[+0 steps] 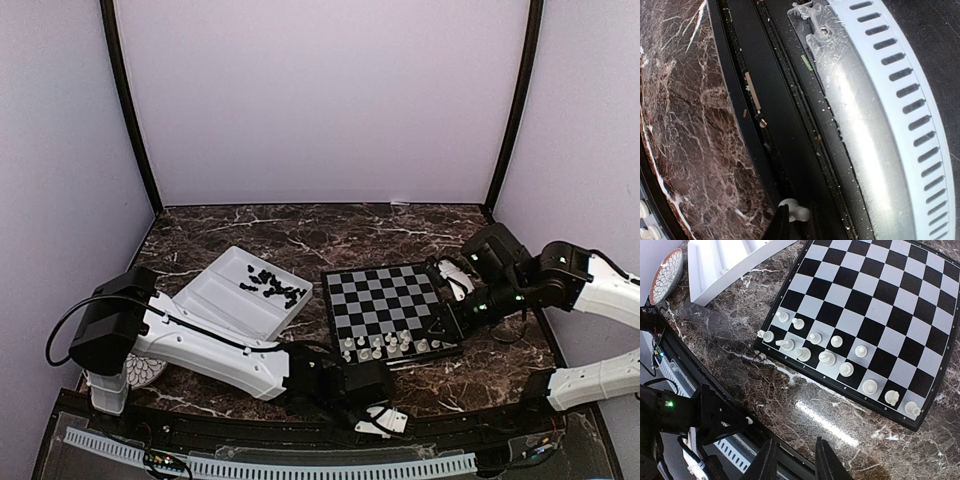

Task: Set up the chess pieces on the board
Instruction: Pick up the pawn from the corner of the board, then move the chessboard to the center of the board.

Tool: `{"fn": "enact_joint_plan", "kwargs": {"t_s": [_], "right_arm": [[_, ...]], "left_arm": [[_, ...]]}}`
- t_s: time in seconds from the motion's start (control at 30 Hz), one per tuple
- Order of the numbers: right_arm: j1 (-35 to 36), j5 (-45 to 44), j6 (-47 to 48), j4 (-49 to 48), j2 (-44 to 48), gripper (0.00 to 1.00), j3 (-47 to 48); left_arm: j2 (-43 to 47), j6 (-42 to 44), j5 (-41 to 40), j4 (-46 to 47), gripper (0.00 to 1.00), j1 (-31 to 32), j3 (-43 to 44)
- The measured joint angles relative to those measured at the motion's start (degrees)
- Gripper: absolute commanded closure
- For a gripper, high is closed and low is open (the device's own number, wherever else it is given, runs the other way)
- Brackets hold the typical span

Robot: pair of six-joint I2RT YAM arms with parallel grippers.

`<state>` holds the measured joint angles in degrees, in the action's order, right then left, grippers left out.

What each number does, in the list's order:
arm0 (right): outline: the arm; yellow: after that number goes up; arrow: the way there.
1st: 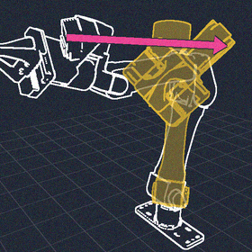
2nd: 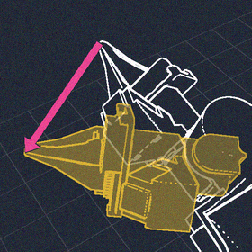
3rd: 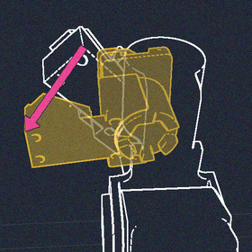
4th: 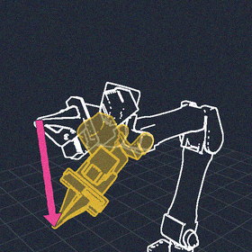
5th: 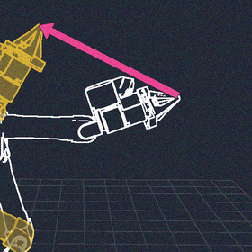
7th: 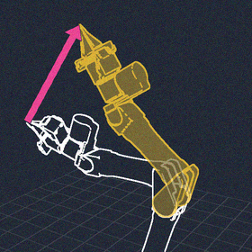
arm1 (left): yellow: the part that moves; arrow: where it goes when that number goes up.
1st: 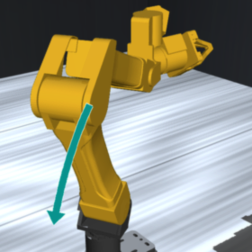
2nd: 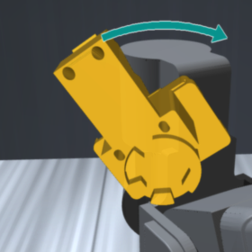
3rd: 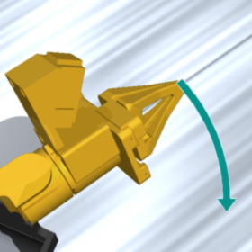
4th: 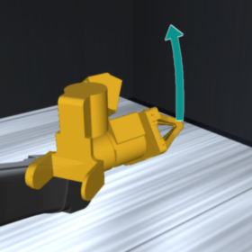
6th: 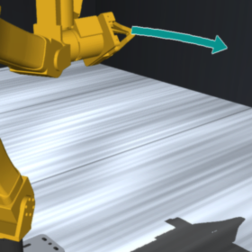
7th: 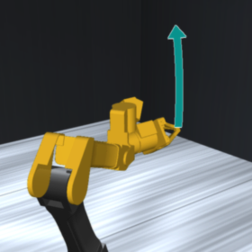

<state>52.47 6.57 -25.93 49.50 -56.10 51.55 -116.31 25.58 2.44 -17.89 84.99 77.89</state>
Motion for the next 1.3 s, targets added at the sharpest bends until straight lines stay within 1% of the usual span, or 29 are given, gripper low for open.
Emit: {"fn": "enact_joint_plan", "kwargs": {"t_s": [0.07,0.1,0.33,0.57,0.7,0.83,0.93,1.03,1.17,1.23,1.3], "right_arm": [[0.0,-0.04,0.22,0.07,-0.33,0.72,0.24],[0.0,-0.11,0.33,0.09,-0.39,0.72,0.33],[0.0,-0.85,0.96,1.07,-0.66,0.72,2.27],[-0.02,-3.21,1.66,1.95,-0.7,0.72,5.11],[-0.85,-6.69,1.57,3.58,-0.2,0.71,6.29],[-3.39,-10.84,0.79,5.6,1.88,0.7,6.67],[-5.95,-13.31,0.22,6.78,4.11,0.69,6.69],[-8.0,-14.62,0.09,7.98,5.22,0.69,6.71],[-10.16,-16.06,0.04,8.63,5.07,0.69,6.71],[-11.43,-17.0,-0.13,8.94,4.63,0.71,6.62],[-13.68,-17.81,-0.31,8.98,3.56,0.75,6.36]], "left_arm": [[0.0,-0.66,0.09,-0.13,1.0,-0.07,0.09],[0.28,-0.61,0.33,-0.44,1.0,-0.13,0.24],[0.28,-4.5,1.68,-0.5,1.0,-2.64,2.34],[0.26,-7.89,3.04,-2.84,1.0,-5.75,7.96],[-0.09,-10.36,3.08,-4.79,1.0,-8.28,14.01],[-3.48,-13.6,2.47,-6.91,1.0,-12.44,26.47],[-6.14,-16.5,1.92,-7.1,1.0,-15.19,32.41],[-9.27,-18.99,1.07,-7.19,1.0,-17.46,36.57],[-13.09,-21.22,0.94,-7.54,1.0,-18.12,39.21],[-15.58,-22.29,1.16,-7.56,1.0,-17.81,40.92],[-18.08,-23.23,1.18,-7.91,1.0,-17.55,43.15]]}}
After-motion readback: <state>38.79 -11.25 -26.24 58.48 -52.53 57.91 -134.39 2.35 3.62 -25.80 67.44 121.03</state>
